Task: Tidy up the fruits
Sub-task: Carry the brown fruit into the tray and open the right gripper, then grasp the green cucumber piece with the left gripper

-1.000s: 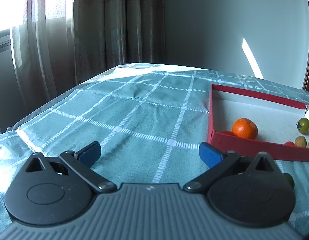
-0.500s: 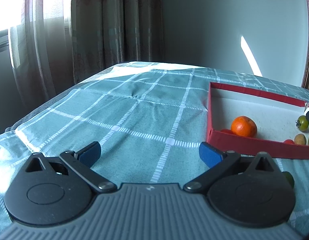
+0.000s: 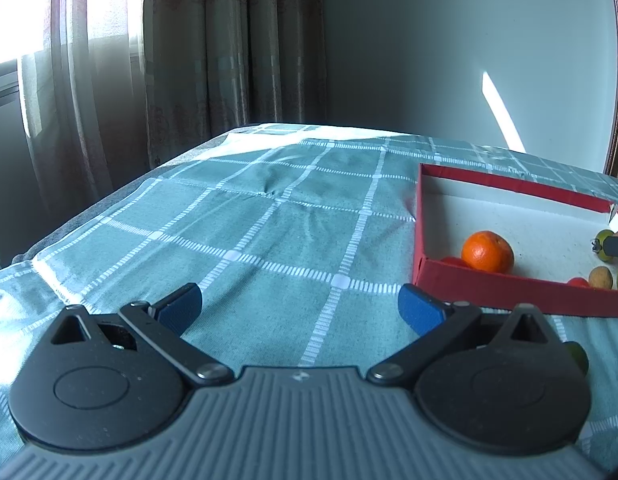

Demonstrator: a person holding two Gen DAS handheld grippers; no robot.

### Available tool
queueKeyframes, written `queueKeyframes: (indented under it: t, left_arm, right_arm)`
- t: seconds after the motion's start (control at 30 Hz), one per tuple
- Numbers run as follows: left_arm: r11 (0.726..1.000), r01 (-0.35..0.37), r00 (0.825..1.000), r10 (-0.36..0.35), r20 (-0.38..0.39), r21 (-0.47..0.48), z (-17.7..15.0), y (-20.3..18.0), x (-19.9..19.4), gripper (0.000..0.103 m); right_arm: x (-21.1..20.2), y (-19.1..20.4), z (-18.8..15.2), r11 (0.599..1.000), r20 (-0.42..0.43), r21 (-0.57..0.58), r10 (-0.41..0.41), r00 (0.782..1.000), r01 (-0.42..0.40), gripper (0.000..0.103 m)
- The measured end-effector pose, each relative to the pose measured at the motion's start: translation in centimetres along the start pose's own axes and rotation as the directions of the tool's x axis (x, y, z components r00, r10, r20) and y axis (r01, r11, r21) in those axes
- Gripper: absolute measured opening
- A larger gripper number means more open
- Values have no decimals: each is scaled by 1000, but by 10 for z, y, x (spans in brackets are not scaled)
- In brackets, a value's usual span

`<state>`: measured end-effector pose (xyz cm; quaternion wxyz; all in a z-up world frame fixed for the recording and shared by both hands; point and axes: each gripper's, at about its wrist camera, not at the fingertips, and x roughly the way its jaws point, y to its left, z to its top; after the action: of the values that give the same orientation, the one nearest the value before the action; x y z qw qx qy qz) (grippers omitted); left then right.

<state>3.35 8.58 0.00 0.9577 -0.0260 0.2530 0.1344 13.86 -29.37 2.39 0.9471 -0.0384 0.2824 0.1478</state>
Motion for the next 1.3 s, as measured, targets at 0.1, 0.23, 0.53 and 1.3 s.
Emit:
queueKeyframes:
  t: [0.1,0.23,0.53,1.3]
  left_arm:
    - [1000,-7,1000,7,-4,2,0,-1,0,103]
    - [1000,-16,1000,16,-5,3,0,-1,0,103]
    - [1000,-25,1000,25,17,7,0,-2,-5,103]
    - [975,162,980,-178,93,155,-12,-76,-51,101]
  right_arm:
    - [1,-1,0,1000,5,-2,-5,1000,5,24]
    - [0,-3,0,1000,5,8,2,1000,-2,24]
    - [-4,-4,-1,1000,9,17,21,1000,-21,24]
    - [-37,-5,-2,997,63,42,56,996,-59,27]
